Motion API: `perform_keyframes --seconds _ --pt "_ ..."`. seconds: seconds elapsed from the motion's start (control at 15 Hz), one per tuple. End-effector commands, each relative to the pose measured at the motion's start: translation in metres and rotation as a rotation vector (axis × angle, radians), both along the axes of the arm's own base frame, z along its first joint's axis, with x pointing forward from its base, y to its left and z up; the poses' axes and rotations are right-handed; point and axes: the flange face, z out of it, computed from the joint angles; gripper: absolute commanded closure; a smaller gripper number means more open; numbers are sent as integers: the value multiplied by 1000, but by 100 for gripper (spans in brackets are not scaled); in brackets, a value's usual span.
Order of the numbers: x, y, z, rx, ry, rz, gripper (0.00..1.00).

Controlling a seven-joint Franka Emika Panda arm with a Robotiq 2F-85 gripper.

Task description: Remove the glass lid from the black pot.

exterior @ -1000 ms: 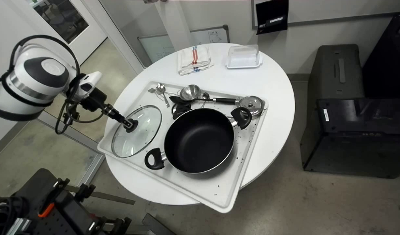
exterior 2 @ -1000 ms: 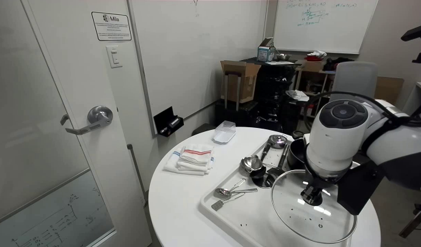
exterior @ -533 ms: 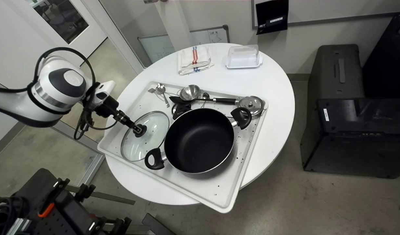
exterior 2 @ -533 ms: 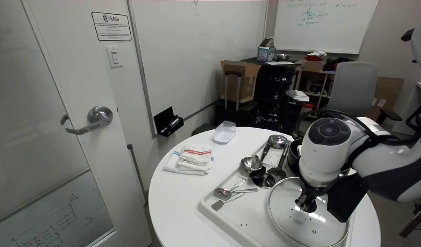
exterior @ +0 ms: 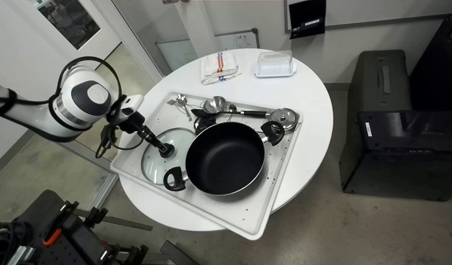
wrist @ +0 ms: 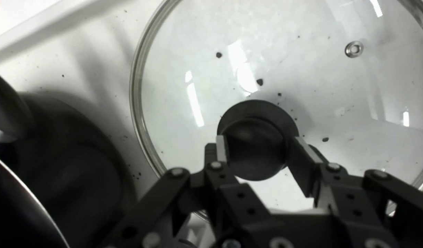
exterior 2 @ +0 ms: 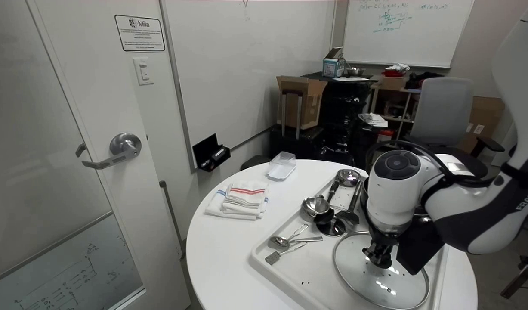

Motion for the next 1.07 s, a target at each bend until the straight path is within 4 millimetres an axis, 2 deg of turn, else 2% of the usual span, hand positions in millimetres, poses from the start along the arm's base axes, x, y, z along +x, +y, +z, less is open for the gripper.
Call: perform_keyframes --seconds 0.0,0.07,0.13,0.2,0.4,0.53,1.0 --pt "8 -3 -2 29 7 -6 76" --pt "9 -4 0 32 10 -7 76" --pt "8 -6 1 34 13 -11 27" --pt "8 -7 3 36 15 -11 25" --pt "3 -12 14 47 20 0 5" --pt "-1 -15 26 59 21 12 0" --pt "-17 -35 78 106 27 62 0"
